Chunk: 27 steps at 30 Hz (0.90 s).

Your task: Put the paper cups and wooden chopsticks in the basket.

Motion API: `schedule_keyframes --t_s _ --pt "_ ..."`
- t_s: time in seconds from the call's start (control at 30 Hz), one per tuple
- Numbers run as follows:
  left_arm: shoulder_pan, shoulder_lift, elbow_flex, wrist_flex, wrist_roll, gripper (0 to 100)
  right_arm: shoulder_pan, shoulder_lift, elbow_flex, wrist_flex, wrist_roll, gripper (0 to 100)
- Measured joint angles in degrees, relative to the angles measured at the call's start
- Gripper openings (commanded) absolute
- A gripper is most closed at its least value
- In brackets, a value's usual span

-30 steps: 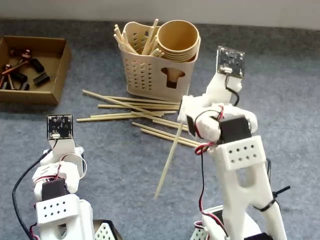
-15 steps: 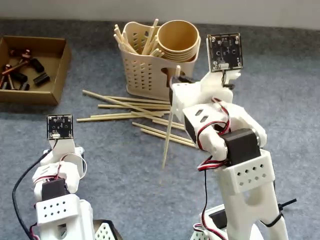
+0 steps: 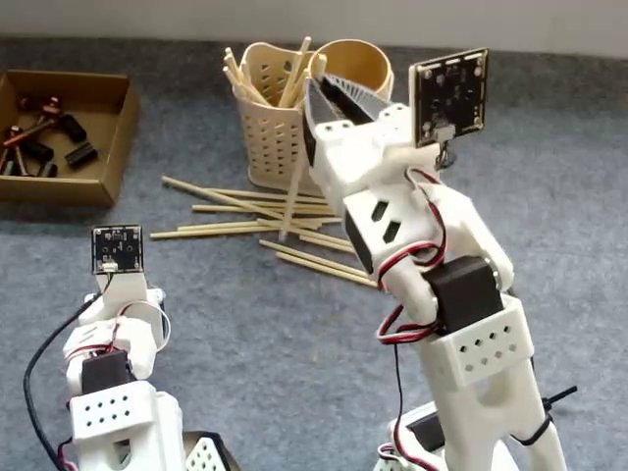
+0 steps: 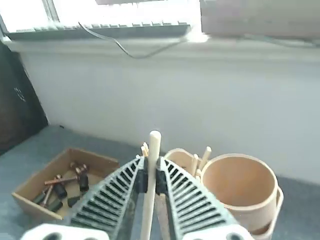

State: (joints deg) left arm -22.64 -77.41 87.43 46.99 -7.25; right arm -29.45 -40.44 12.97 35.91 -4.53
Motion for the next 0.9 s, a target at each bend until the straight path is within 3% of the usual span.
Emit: schedule_keyframes --t_s 0.53,0.9 --pt "0.0 0.0 0.0 0.0 0.0 10 -2.1 8.0 0.6 -38.0 15.5 0.5" --pt "0.0 0.0 0.0 0.0 0.0 10 -1.8 16.8 0.6 -42.1 18.2 0.5"
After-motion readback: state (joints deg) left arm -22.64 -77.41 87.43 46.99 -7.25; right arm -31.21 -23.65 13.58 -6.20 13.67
